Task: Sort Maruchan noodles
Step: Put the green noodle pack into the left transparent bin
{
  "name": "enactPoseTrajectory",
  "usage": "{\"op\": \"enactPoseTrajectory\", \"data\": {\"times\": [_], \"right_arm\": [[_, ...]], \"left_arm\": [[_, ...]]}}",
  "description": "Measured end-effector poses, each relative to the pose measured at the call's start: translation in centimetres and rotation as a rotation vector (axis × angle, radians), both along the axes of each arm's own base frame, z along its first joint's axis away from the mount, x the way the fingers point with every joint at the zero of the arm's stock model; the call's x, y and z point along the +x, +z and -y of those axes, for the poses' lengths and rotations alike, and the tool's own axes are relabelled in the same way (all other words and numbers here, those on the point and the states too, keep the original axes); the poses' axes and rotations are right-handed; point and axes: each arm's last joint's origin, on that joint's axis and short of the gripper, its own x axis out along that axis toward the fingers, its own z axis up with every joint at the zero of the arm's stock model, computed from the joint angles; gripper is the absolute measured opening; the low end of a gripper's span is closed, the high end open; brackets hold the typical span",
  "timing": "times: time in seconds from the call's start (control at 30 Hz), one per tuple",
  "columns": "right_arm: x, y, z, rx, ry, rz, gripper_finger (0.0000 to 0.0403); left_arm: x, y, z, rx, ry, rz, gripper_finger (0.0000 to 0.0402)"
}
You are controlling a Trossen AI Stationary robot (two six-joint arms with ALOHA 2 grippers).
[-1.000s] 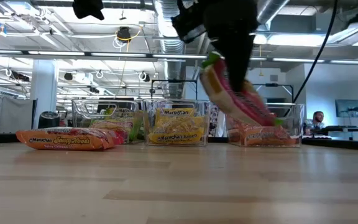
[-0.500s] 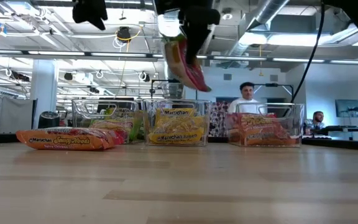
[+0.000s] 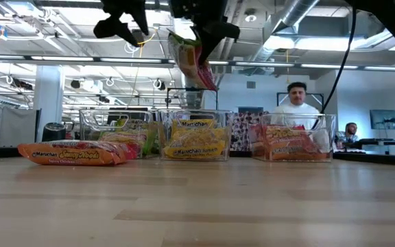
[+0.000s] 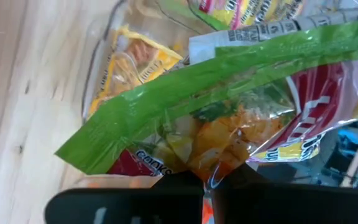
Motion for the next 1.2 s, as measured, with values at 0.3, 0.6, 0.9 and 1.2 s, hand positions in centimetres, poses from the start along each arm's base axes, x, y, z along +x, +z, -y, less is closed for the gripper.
{"op": "enactPoseTrajectory", "data": {"times": [0.3, 0.6, 0.9, 1.2], "right_arm": [[0.7, 0.2, 0.0, -0.025, 0.060, 0.030, 0.0011], [1.0, 0.4, 0.0, -0.040, 0.085, 0.048, 0.0011], [2.3, 1.2, -0.4, -0.142, 0.176, 0.118, 0.0011], [2.6, 1.6, -0.3, -0.189, 0.186, 0.138, 0.0012]], "left_arm": [[1.1, -0.5, -1.4, -0.163, 0.089, 0.099, 0.0195], [1.0, -0.4, -1.8, -0.286, 0.186, 0.168, 0.0195], [1.9, -0.7, -1.8, -0.376, 0.128, 0.203, 0.0195], [2.5, -1.2, -2.1, -0.367, 0.094, 0.188, 0.0194]]}}
